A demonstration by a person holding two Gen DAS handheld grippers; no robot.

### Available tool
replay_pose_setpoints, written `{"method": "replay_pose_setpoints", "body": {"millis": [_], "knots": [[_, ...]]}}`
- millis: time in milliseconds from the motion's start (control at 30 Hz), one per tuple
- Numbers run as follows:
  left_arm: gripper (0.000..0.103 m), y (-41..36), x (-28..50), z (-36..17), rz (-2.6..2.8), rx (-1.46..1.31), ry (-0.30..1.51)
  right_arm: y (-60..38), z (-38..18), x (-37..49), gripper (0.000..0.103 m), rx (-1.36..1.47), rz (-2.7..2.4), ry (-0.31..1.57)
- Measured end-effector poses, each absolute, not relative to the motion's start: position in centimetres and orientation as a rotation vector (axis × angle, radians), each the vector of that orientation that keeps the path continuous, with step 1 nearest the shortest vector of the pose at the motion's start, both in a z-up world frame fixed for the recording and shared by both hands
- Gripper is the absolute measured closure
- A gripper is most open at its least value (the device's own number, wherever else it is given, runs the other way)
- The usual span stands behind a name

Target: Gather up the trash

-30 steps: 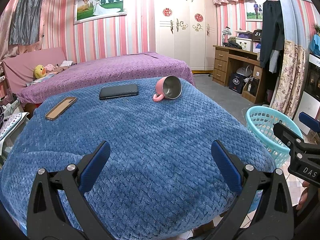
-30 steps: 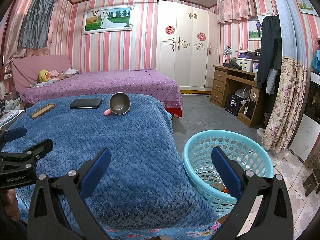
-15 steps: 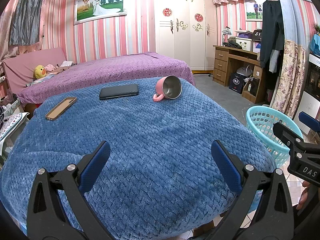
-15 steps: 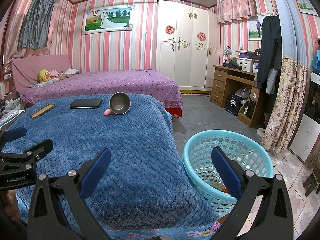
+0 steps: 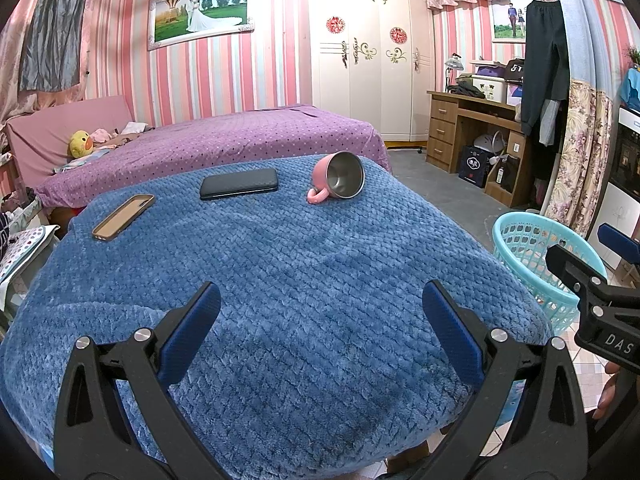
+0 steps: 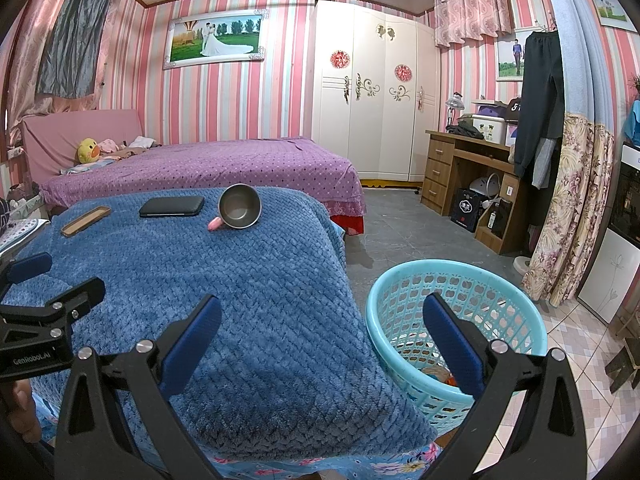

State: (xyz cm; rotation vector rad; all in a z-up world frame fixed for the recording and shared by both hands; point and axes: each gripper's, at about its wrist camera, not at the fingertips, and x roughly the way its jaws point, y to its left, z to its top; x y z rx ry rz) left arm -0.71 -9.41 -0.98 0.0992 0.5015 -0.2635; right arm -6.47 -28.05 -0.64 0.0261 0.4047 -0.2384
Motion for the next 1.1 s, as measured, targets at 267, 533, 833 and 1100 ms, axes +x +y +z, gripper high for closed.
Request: {"method": "replay_pose_setpoints", "body": {"millis": [267,533,833,1100], "knots": [[0.005,-9.31,-0.56,-1.08,-0.26,0.102,0.5,-28.07,-0.65,-6.44,0.005,0.027,-0.238,0.405],[0.005,-9.29,-0.57,-1.1,-0.26,0.103,0.5,-28.06,-0.67,-6.45,0.005,0.026,-0.239,0.405],[0.005,-9.12,-0.68,-0.8,-0.255,0.105,0.491,-28.05,-0.69,-6.44,0.005,0.027,-0.239,0.405],[0.005,-9.32,-1.0,-0.5,-0.255,0.105,0.479,-28.06,-0.7,-6.43,0.005,0.026,-0.239,0.405]]}}
